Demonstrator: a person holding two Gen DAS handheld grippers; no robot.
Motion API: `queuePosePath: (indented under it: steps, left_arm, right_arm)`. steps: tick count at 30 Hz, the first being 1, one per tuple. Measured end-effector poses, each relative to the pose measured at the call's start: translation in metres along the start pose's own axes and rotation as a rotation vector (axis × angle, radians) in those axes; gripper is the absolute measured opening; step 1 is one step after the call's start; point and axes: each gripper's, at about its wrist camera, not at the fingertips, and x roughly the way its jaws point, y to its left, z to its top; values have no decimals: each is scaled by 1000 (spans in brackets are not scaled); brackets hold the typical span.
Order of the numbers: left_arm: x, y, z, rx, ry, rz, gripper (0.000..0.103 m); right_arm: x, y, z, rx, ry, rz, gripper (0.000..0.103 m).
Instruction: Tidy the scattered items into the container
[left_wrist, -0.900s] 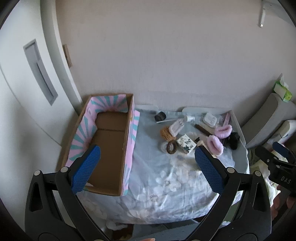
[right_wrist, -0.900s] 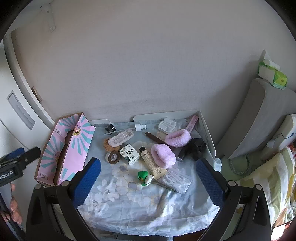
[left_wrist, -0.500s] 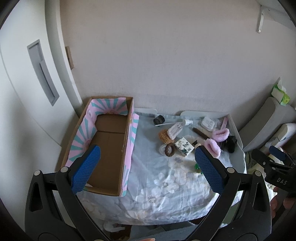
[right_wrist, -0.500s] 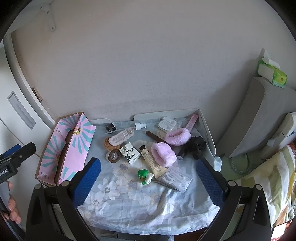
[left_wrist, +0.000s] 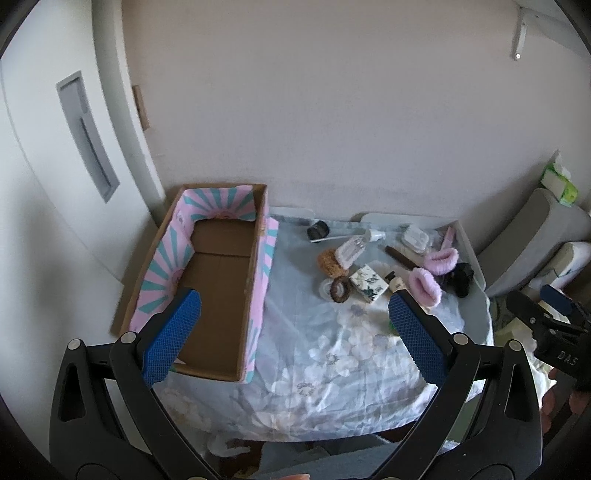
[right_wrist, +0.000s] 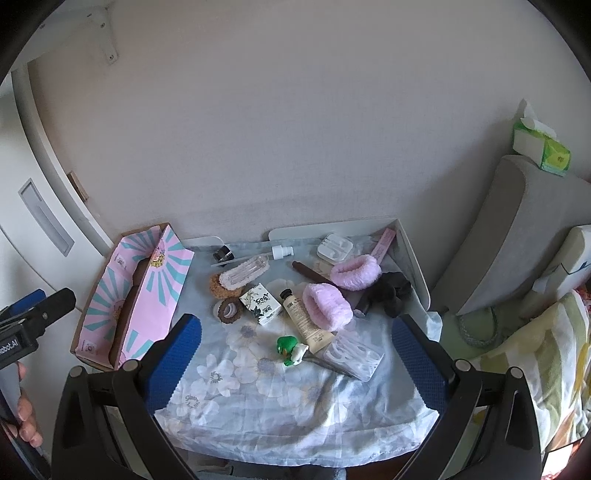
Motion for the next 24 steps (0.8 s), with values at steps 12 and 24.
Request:
queuePosePath:
  steps: [12,24]
  left_arm:
    - [-6,-6,1,21,-34,-10,102]
    - [-2,-11,2,30,-28,1,102]
  right_arm:
    - [0,1,-1,-2,-5,-7,103]
    - [0,0,-2,-4,-9,33,103]
